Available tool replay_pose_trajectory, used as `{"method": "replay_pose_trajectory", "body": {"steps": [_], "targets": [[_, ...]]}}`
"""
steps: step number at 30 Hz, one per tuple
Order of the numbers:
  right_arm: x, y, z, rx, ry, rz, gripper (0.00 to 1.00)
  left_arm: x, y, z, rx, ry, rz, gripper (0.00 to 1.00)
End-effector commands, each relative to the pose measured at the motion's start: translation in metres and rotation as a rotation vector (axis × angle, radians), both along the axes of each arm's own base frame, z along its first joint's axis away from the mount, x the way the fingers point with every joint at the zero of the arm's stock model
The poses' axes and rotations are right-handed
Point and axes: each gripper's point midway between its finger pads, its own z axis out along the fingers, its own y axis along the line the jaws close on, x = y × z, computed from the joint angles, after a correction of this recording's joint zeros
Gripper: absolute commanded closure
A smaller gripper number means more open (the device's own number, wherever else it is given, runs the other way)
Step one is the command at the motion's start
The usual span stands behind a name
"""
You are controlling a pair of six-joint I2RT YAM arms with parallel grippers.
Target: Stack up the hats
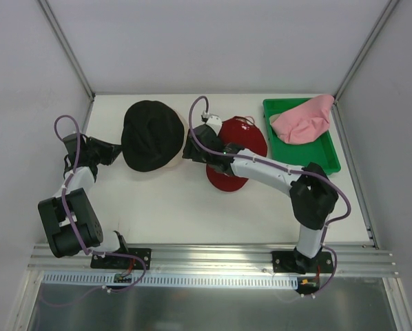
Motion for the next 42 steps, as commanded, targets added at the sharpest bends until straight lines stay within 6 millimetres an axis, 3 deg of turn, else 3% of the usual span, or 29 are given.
{"method": "replay_pose_trajectory", "body": {"steps": [1, 8, 17, 18, 21, 25, 27, 28, 29, 30, 31, 32, 33, 34, 36, 37, 39, 42], "targets": [[0.005, -0.013, 0.02, 0.02, -0.051, -0.024, 0.38, 0.002, 0.004, 0.005, 0.033, -0.015, -0.01, 1.0], [0.017, -0.034, 0.002, 0.007, -0.003, 0.031, 0.38, 0.001, 0.004, 0.004, 0.032, -0.011, -0.007, 1.0], [0.045, -0.048, 0.005, 0.026, 0.006, 0.066, 0.37, 0.001, 0.005, 0.004, 0.04, -0.011, -0.006, 1.0], [0.05, -0.043, 0.017, 0.036, -0.014, 0.076, 0.37, 0.001, 0.004, 0.004, 0.04, -0.01, -0.008, 1.0], [0.054, -0.03, 0.02, 0.046, -0.004, 0.112, 0.37, 0.002, 0.005, 0.004, 0.039, -0.009, -0.006, 1.0], [0.064, -0.006, 0.055, 0.114, -0.032, 0.144, 0.38, 0.003, 0.005, 0.004, 0.041, -0.011, -0.007, 1.0], [0.07, 0.001, 0.054, 0.117, -0.015, 0.144, 0.38, 0.003, 0.006, 0.004, 0.04, -0.01, -0.004, 1.0], [0.078, 0.008, 0.073, 0.154, -0.039, 0.146, 0.38, 0.003, 0.006, 0.004, 0.038, -0.009, -0.003, 1.0], [0.081, 0.013, 0.076, 0.163, -0.038, 0.149, 0.38, 0.003, 0.006, 0.003, 0.036, -0.007, -0.002, 1.0], [0.087, 0.018, 0.064, 0.155, -0.016, 0.149, 0.38, 0.003, 0.006, 0.003, 0.036, -0.007, -0.002, 1.0], [0.095, 0.024, 0.08, 0.191, -0.037, 0.146, 0.38, 0.003, 0.005, 0.003, 0.033, -0.005, -0.002, 1.0], [0.1, 0.026, 0.08, 0.201, -0.032, 0.143, 0.38, 0.003, 0.005, 0.002, 0.031, -0.003, 0.0, 1.0], [0.108, 0.03, 0.067, 0.201, -0.012, 0.136, 0.38, 0.003, 0.005, 0.004, 0.031, -0.006, 0.001, 1.0], [0.111, 0.039, 0.08, 0.249, -0.015, 0.161, 0.38, 0.003, 0.005, 0.003, 0.028, -0.004, 0.003, 1.0], [0.118, 0.044, 0.079, 0.272, -0.009, 0.166, 0.38, 0.003, 0.005, 0.004, 0.025, -0.005, 0.006, 1.0], [0.123, 0.047, 0.069, 0.276, 0.008, 0.169, 0.38, 0.003, 0.005, 0.004, 0.022, -0.006, 0.005, 1.0], [0.129, 0.052, 0.072, 0.308, 0.006, 0.168, 0.38, 0.004, 0.005, 0.005, 0.021, -0.007, 0.007, 1.0], [0.137, 0.053, 0.06, 0.333, 0.027, 0.157, 0.38, 0.006, 0.005, 0.006, 0.019, -0.008, 0.007, 1.0]]}}
